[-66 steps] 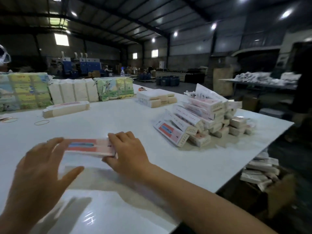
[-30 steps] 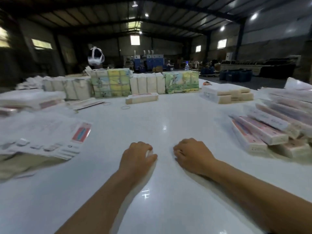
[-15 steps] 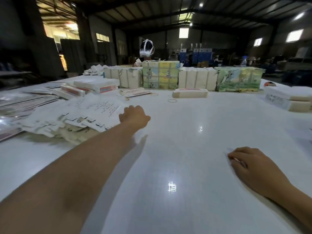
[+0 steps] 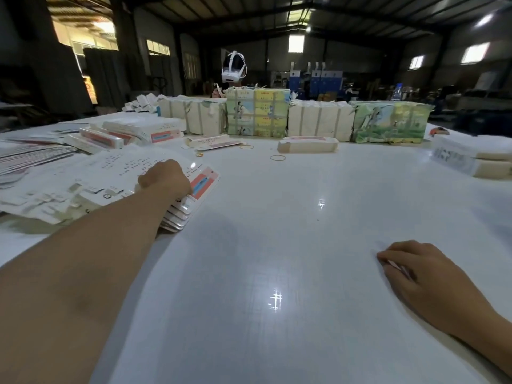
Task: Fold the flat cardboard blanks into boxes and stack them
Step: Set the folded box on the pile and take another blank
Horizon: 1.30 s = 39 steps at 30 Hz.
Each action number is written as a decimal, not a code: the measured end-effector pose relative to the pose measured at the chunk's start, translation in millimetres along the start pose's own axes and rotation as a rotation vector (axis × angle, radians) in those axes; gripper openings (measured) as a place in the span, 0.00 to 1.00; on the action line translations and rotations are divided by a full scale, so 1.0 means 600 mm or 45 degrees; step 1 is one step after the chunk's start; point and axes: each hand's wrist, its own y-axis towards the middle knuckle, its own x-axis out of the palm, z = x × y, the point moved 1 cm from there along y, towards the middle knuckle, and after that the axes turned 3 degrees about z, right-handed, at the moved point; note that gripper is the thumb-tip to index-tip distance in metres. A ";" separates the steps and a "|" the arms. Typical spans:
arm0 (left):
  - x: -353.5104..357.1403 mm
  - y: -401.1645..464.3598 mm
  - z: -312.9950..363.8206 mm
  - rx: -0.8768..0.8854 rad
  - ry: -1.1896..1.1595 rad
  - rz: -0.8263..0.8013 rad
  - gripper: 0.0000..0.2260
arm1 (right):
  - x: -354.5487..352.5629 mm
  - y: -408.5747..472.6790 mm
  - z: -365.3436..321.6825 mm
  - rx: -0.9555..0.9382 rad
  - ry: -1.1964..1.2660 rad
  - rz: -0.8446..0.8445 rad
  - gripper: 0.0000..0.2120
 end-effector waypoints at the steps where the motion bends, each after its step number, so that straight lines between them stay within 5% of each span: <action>1: -0.001 -0.001 0.002 0.015 0.050 0.021 0.23 | 0.000 0.000 0.001 -0.004 -0.005 0.000 0.08; 8: -0.010 -0.017 0.022 0.210 0.246 0.232 0.16 | 0.005 0.002 0.008 0.012 0.002 -0.015 0.11; 12: -0.034 -0.048 0.054 0.330 -0.364 0.099 0.09 | 0.005 0.003 0.009 -0.002 -0.018 -0.052 0.12; 16: -0.043 -0.147 0.115 0.400 -1.085 -0.388 0.03 | 0.008 0.010 0.016 0.008 0.025 -0.043 0.16; 20: -0.025 -0.258 0.168 0.551 -1.211 -0.805 0.06 | -0.011 0.016 0.027 0.428 0.782 0.325 0.20; 26: -0.003 -0.326 0.173 0.631 -1.213 -1.000 0.07 | -0.036 0.012 0.051 1.007 1.530 0.301 0.20; 29: 0.000 -0.331 0.162 0.677 -1.147 -0.921 0.07 | -0.038 0.014 0.049 1.017 1.638 0.239 0.19; 32: 0.002 -0.336 0.165 0.880 -0.781 -0.486 0.06 | -0.031 0.015 0.052 0.924 1.570 0.257 0.19; 36: -0.006 -0.388 0.191 1.274 -0.376 -0.222 0.41 | -0.031 0.004 0.036 0.690 1.531 0.272 0.21; 39: -0.001 -0.420 0.210 1.347 -0.263 -0.061 0.46 | -0.031 -0.005 0.026 0.516 1.460 0.314 0.21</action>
